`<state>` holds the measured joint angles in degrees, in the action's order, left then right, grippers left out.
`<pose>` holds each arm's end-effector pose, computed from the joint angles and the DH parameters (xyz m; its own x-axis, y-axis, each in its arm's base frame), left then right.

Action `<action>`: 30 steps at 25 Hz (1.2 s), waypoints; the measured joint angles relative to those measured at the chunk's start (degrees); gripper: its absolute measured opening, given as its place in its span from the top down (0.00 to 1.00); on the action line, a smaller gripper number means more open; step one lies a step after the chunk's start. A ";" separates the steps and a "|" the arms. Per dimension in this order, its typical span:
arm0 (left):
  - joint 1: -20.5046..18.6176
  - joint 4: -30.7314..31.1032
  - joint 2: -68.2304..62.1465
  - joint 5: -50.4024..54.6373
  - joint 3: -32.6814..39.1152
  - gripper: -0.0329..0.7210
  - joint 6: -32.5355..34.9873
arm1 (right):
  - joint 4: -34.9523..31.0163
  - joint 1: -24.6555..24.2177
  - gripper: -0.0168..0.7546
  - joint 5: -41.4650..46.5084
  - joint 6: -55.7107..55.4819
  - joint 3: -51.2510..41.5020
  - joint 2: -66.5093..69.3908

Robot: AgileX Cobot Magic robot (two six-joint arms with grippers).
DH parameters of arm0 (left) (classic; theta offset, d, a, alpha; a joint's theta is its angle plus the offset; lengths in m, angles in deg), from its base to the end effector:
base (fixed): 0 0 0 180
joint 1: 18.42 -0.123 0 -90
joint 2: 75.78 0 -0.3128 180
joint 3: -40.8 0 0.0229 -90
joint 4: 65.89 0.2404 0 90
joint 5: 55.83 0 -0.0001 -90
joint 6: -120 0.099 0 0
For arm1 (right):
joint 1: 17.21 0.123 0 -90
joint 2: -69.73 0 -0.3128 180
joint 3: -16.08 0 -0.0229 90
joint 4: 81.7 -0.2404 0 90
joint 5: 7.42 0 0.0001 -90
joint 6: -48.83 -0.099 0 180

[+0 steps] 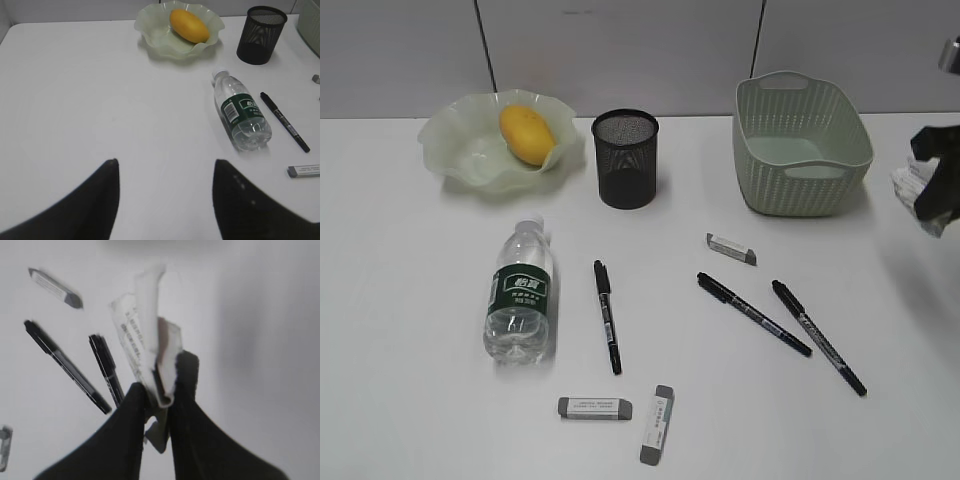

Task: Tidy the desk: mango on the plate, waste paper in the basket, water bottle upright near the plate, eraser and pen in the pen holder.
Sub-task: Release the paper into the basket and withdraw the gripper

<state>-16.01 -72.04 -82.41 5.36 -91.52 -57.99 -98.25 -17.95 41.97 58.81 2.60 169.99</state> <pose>-0.0402 -0.0076 0.2757 -0.4300 0.0014 -0.9028 0.1194 0.9913 -0.0554 0.3151 0.0174 0.2631 -0.9514 0.0288 -0.3067 -0.0384 0.9768 0.2108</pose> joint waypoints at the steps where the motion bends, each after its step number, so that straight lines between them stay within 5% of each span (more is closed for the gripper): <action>1: 0.00 0.00 0.00 0.00 0.00 0.36 0.00 | 0.00 0.43 0.80 0.16 0.00 2.00 0.00; 16: 0.00 -0.06 0.00 0.00 0.05 0.38 0.00 | 1.47 5.96 0.81 0.39 -1.87 35.72 19.36; 30: 0.00 -0.06 0.00 0.00 0.05 0.40 0.00 | 0.96 5.96 0.81 -1.02 -2.05 41.53 34.31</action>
<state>-16.01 -72.10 -82.41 5.36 -91.47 -57.99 -97.29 -11.99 40.96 56.76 44.12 204.30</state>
